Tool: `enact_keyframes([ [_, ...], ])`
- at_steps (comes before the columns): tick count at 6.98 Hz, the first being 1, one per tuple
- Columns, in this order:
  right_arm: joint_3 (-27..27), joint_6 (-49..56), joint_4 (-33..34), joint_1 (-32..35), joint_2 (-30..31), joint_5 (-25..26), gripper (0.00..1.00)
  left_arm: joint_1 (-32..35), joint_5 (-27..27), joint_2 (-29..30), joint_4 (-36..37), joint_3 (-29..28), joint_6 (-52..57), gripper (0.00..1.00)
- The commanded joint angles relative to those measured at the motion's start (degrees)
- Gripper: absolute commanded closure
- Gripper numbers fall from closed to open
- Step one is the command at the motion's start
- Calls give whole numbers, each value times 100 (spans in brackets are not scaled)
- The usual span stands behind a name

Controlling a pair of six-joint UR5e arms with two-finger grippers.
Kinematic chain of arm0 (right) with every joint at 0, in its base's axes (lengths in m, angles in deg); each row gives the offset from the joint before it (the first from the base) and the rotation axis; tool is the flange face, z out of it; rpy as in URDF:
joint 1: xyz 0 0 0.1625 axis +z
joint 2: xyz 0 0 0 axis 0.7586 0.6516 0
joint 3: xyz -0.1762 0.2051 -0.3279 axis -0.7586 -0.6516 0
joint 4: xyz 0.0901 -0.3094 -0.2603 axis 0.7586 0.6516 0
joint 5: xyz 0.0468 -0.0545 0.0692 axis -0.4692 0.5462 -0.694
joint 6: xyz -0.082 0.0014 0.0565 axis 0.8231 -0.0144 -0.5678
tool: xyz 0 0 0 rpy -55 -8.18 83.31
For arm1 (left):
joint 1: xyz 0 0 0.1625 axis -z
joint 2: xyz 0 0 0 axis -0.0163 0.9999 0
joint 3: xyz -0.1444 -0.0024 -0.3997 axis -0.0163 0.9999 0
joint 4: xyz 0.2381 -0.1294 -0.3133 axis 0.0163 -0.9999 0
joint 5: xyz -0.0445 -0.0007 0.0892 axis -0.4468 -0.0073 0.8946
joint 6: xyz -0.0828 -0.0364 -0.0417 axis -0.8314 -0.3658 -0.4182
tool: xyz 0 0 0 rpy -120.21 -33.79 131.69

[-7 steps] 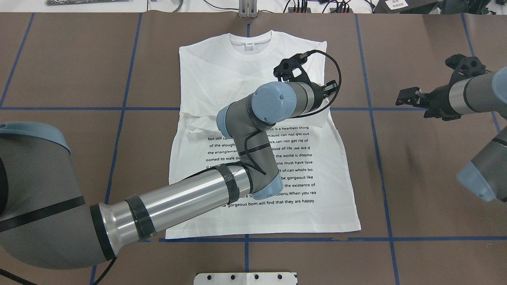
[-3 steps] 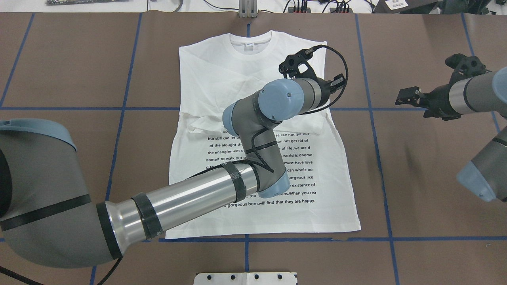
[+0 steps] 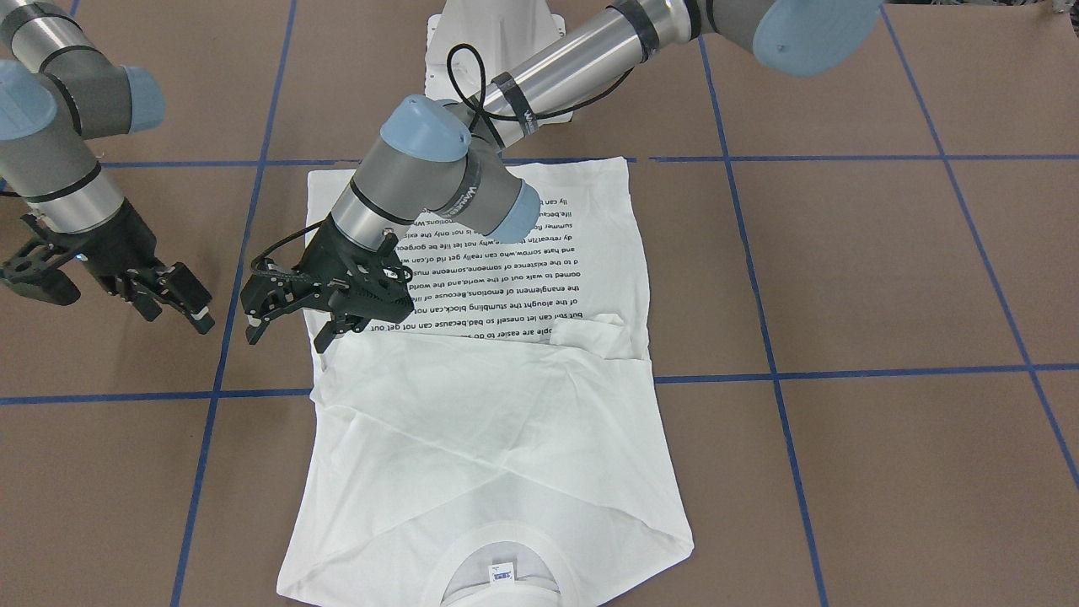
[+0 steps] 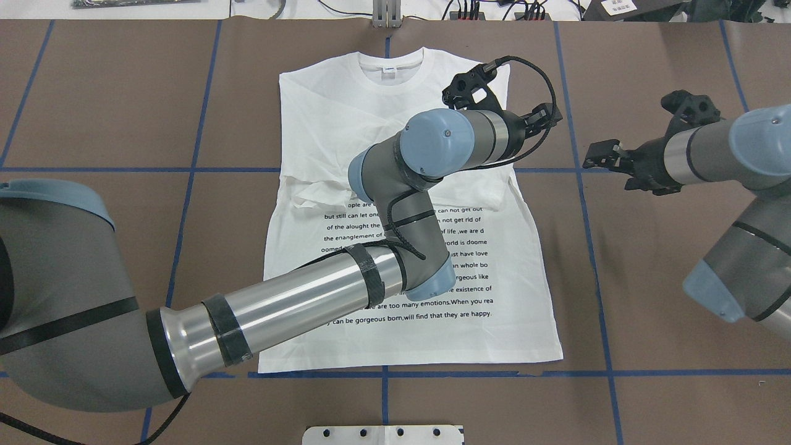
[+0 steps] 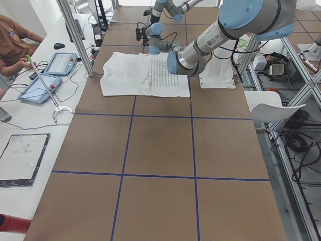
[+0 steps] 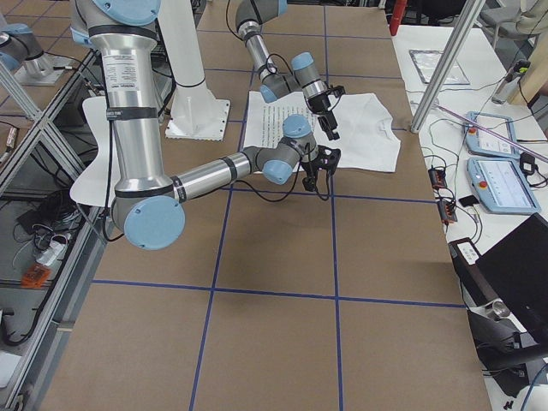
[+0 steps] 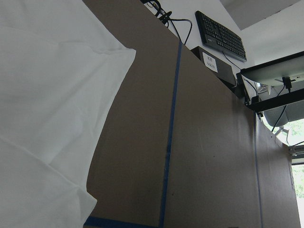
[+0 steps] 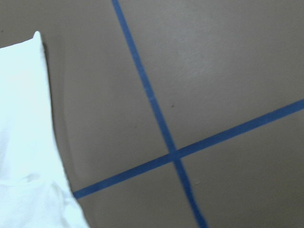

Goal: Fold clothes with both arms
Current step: 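Release the sleeve with the left gripper while the right gripper moves to the hem corner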

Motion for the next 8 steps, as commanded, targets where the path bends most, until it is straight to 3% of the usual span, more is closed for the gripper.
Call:
enact_keyframes([
  [1, 559, -1238, 112, -884, -104, 666, 0, 350, -823, -903, 590, 1228, 75, 15],
  [2, 771, -1938, 139, -1358, 19, 781, 0, 683, -1654, -1631, 1031, 2124, 153, 17],
  [3, 991, -2224, 157, -1937, 229, 1165, 1, 973, -2150, -2387, 1053, 2838, 459, 17],
  [4, 1350, -2427, 200, -2491, 683, 1621, 2, 1116, -2224, -2917, 1079, 3358, 775, 17],
  [5, 1641, -2716, 505, -2732, 897, 1704, 2, 1282, -2242, -3279, 1088, 3581, 1065, 18],
  [6, 1713, -3319, 674, -2960, 899, 1731, 5, 1415, -2243, -3334, 1088, 3618, 1382, 18],
  [8, 1723, -3536, 684, -3435, 1240, 1854, 12, 1442, -2199, -3326, 1079, 3671, 1394, 18],
])
